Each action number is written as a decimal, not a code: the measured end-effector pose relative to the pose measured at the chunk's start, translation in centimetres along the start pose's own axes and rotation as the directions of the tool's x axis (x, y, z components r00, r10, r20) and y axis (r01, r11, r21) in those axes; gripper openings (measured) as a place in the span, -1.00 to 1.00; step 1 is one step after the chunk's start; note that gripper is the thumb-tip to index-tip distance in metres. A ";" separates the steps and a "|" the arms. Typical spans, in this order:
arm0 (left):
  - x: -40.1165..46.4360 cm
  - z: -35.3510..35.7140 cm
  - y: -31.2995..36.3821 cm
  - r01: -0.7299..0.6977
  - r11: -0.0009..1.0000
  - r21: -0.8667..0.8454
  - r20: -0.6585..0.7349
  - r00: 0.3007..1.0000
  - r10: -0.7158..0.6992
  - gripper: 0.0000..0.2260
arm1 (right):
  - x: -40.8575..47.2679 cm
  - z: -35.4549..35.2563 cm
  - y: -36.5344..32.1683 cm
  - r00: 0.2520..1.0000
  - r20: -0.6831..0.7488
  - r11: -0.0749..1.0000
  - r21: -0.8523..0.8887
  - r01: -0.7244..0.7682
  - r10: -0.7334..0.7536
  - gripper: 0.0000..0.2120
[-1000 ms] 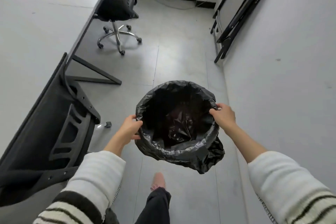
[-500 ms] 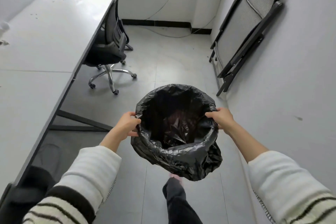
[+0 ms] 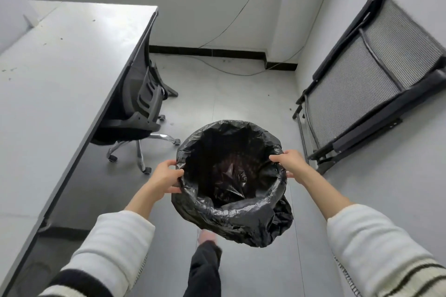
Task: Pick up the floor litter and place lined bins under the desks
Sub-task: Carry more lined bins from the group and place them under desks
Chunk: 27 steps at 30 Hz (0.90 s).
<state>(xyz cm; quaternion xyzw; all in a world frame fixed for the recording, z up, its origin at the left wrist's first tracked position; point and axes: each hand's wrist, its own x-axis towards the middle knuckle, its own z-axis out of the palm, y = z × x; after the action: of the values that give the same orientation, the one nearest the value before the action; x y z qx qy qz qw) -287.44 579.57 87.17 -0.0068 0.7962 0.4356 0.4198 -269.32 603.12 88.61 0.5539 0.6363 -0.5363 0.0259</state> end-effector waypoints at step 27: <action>52.6 5.4 44.6 0.131 0.954 -0.269 -0.099 0.982 -0.162 -0.58 | 59.5 -4.9 -45.2 0.999 0.029 0.991 -0.128 -0.028 0.032 -0.88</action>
<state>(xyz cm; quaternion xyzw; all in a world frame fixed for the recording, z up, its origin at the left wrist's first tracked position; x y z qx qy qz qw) -334.71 629.64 80.90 -0.1475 0.7528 0.5034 0.3977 -322.64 655.39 82.94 0.5524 0.6604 -0.5025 0.0790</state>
